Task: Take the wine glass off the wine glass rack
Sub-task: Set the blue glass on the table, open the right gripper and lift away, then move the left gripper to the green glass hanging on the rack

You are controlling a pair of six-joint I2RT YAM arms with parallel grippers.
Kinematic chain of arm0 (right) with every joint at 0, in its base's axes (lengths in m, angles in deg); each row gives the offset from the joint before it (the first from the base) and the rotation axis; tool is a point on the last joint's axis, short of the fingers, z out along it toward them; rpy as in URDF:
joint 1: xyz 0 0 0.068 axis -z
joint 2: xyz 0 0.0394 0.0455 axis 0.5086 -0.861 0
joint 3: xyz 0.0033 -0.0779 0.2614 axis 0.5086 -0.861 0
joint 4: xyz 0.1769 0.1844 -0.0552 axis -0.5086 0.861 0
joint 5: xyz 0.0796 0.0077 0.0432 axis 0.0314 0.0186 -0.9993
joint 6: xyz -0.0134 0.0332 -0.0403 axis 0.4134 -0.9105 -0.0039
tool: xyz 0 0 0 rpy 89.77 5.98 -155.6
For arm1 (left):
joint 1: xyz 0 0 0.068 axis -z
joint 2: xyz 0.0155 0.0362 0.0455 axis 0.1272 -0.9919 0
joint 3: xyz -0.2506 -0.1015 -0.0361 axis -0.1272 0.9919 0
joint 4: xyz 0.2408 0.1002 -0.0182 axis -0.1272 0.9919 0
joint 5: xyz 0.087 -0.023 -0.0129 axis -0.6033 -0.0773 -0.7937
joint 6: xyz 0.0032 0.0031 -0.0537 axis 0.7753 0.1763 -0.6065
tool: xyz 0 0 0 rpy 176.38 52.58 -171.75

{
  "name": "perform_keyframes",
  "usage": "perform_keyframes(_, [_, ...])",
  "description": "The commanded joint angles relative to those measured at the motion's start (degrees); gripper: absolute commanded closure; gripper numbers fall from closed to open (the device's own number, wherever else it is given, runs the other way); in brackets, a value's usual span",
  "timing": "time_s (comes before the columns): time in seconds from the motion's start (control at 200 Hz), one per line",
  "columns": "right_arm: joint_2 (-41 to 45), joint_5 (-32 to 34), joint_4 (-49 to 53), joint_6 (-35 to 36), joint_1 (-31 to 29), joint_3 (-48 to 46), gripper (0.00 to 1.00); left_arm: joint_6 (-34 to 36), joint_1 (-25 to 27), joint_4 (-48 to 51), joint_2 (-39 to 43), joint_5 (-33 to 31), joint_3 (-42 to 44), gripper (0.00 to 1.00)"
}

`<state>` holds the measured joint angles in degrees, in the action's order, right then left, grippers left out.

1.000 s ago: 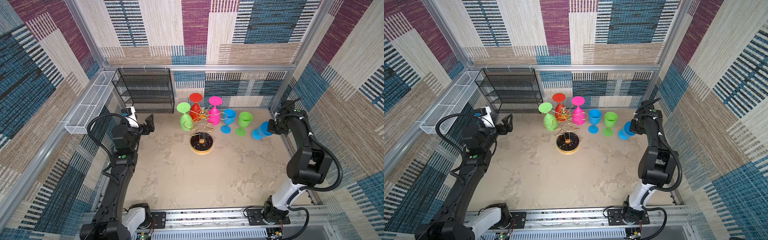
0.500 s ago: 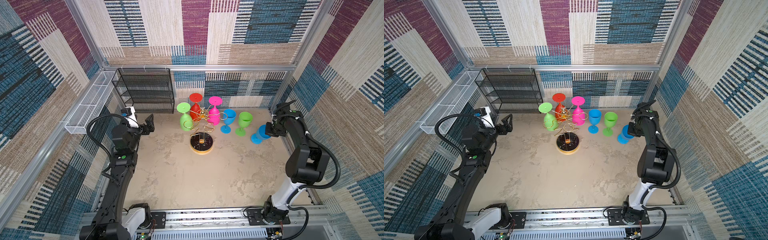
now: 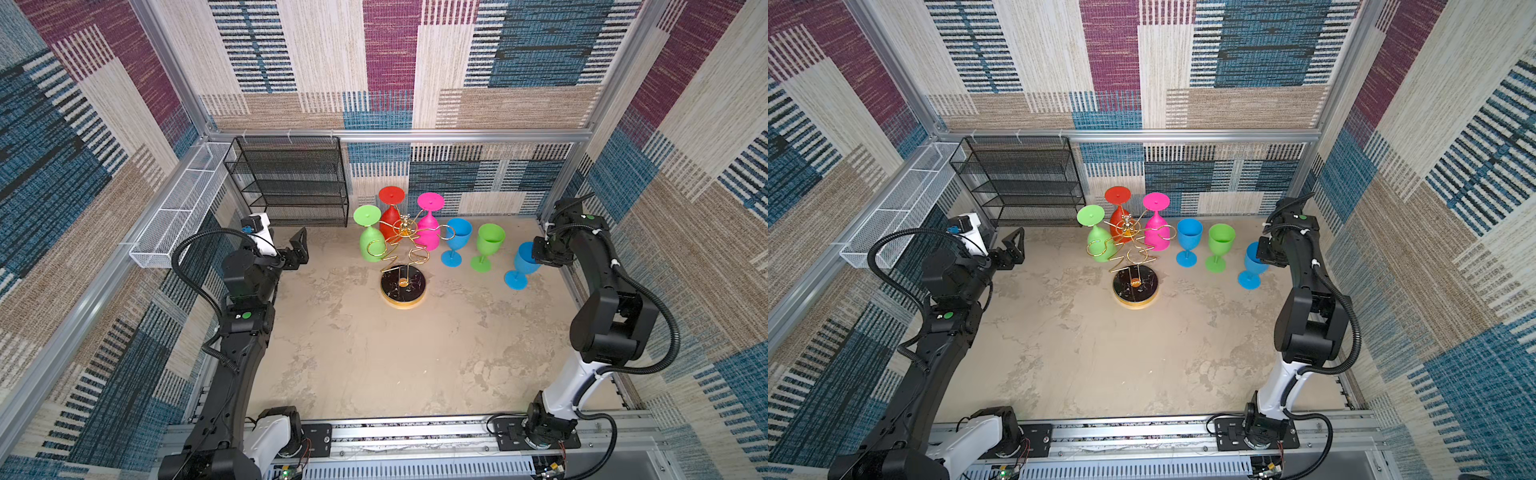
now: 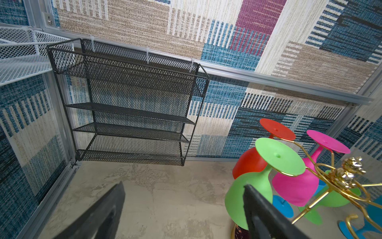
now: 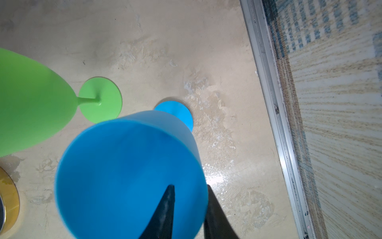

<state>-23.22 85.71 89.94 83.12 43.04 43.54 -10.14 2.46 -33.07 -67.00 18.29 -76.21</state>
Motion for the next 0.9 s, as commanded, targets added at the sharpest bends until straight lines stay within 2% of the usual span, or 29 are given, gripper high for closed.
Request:
perform_keyframes(0.0, [0.0, -1.1, -0.7, -0.4, -0.1, 2.0, 0.7, 0.1, 0.0, -1.5, 0.2, 0.7, -0.3, 0.08])
perform_keyframes(0.305, [4.5, -6.8, -4.8, -1.1, 0.0, 6.9, 0.58, -0.1, -0.1, -1.9, 0.5, 0.7, 0.1, 0.09])
perform_keyframes(0.421, [11.0, -11.9, -10.8, -2.2, 0.0, 3.1, 0.55, -1.2, -0.6, -2.5, 0.5, 1.4, 0.2, 0.09])
perform_keyframes(0.496, [17.8, -16.2, -20.8, -5.2, -0.1, -3.7, 0.53, -2.8, -1.4, -4.2, 1.4, 3.0, 0.7, 0.11])
perform_keyframes(0.576, [23.5, -21.7, -30.6, -8.0, -0.2, -10.4, 0.49, -6.5, -4.6, -7.1, 2.1, 6.1, 0.9, 0.14])
perform_keyframes(0.631, [25.8, -22.2, -34.2, -8.6, -0.9, -11.9, 0.45, -13.1, -8.8, -10.8, 1.4, 8.1, 1.7, 0.16])
perform_keyframes(0.676, [27.5, -23.3, -36.3, -8.8, -0.9, -12.7, 0.42, -15.9, -11.6, -13.8, 1.3, 8.5, 2.7, 0.17])
perform_keyframes(0.791, [32.5, -26.2, -41.7, -8.6, -1.7, -16.7, 0.29, -18.8, -16.9, -15.6, 0.8, 10.5, 2.5, 0.19])
perform_keyframes(0.896, [37.7, -25.8, -47.5, -7.9, -3.5, -22.4, 0.19, -17.9, -17.8, -13.0, -1.0, 13.0, 0.7, 0.2])
